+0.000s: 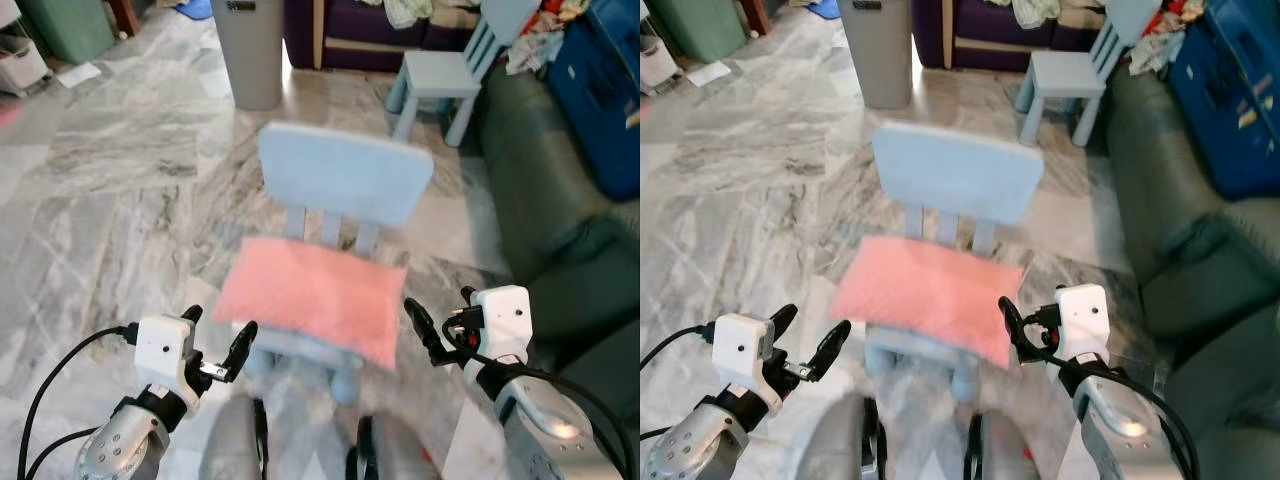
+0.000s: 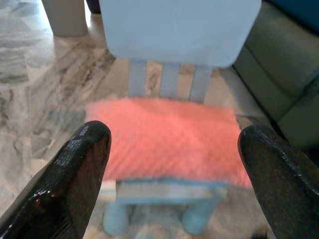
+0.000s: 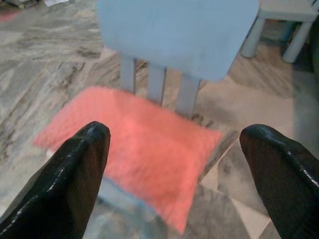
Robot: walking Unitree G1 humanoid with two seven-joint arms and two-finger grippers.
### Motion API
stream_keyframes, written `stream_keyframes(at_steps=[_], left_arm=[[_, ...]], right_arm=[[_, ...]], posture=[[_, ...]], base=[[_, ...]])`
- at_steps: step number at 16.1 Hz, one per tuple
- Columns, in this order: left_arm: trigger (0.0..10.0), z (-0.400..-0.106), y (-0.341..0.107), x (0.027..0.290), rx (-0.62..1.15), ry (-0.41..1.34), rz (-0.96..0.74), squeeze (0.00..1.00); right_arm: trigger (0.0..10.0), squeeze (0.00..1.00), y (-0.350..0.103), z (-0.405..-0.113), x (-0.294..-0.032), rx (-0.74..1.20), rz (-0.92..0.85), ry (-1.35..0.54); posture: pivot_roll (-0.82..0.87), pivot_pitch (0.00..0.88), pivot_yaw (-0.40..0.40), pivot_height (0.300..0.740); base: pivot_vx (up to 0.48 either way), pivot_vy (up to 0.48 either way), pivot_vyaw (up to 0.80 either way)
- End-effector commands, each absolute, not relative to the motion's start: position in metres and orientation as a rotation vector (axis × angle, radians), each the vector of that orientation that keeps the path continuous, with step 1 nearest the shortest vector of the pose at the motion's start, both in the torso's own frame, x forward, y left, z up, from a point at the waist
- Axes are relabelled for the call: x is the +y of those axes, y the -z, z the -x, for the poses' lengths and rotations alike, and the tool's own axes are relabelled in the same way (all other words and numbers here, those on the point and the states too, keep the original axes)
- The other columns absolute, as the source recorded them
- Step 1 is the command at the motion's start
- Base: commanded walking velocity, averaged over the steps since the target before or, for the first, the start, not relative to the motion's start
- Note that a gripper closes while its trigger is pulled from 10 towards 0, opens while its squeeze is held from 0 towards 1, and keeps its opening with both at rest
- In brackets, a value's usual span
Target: Move the pillow to the sofa
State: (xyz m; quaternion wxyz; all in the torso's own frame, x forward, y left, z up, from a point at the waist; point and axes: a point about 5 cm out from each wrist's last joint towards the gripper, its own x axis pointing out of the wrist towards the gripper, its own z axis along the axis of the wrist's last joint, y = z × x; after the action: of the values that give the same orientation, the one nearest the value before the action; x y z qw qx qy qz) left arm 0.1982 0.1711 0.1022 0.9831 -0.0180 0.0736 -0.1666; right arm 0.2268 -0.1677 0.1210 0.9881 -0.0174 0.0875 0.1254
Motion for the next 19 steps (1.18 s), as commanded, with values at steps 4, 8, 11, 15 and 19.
stream_keyframes(at_steps=[4,8,11,15,19], left_arm=[[10.0,-0.196,-0.100,0.174,0.172,0.303,0.019,0.00],[10.0,-0.201,-0.099,0.184,0.189,0.206,-0.037,0.00],[10.0,-0.202,-0.099,0.185,0.193,0.198,-0.041,0.00],[10.0,-0.206,-0.100,0.186,0.182,0.173,-0.068,0.00],[10.0,-0.219,-0.112,0.191,0.115,0.134,-0.083,0.00]], right_arm=[[10.0,0.00,-0.126,-0.228,-0.167,0.165,0.047,-0.268],[10.0,0.00,-0.125,-0.230,-0.169,0.166,0.054,-0.268],[10.0,0.00,-0.125,-0.230,-0.169,0.165,0.055,-0.268],[10.0,0.00,-0.128,-0.237,-0.168,0.146,0.058,-0.262],[10.0,0.00,-0.138,-0.245,-0.168,0.098,0.070,-0.260]], posture=[[0.03,0.221,-0.016,0.525],[0.03,0.219,-0.016,0.480],[0.03,0.220,-0.014,0.450],[0.04,0.219,-0.009,0.400],[0.04,0.214,-0.010,0.355]], base=[[0.000,0.000,0.00],[0.000,0.000,0.00],[0.000,0.000,0.00],[0.000,0.000,0.00],[0.000,0.000,0.00]])
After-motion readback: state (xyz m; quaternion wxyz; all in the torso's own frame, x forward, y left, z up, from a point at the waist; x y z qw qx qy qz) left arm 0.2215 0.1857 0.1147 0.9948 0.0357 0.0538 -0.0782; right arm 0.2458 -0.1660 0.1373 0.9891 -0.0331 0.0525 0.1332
